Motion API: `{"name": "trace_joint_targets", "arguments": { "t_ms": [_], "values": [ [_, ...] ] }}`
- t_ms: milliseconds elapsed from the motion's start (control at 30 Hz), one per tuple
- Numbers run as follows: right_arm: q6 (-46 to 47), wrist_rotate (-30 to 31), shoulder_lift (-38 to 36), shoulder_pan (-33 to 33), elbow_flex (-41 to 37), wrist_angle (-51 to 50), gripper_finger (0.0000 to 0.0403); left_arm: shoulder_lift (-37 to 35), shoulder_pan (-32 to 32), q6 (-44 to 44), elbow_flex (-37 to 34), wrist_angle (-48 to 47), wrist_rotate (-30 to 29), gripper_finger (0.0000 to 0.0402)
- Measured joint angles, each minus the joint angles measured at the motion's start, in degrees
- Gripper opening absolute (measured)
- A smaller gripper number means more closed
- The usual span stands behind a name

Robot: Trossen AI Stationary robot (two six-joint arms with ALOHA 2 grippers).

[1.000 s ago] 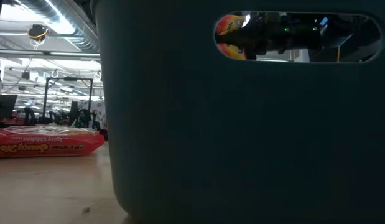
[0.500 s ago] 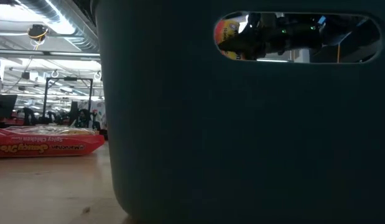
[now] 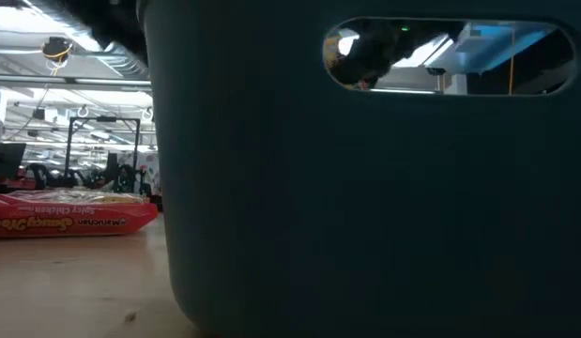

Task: Sort Maruchan noodles
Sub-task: Put the yellow noodle pack into the yellow bin

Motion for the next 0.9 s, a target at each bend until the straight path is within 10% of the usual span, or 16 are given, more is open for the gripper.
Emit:
{"name": "trace_joint_targets", "arguments": {
  "t_ms": [433, 900],
  "values": [
    [-7.73, 1.05, 22.81, -0.02, 30.60, -36.69, 0.0035, -2.73, -4.74, -8.04, -18.68, 24.16, 0.24, 0.0099],
    [-9.16, 2.01, 32.90, -0.02, 33.66, -41.77, 0.0041, -2.77, -4.69, -5.54, -18.70, 25.18, 0.12, 0.0099]
  ]
}}
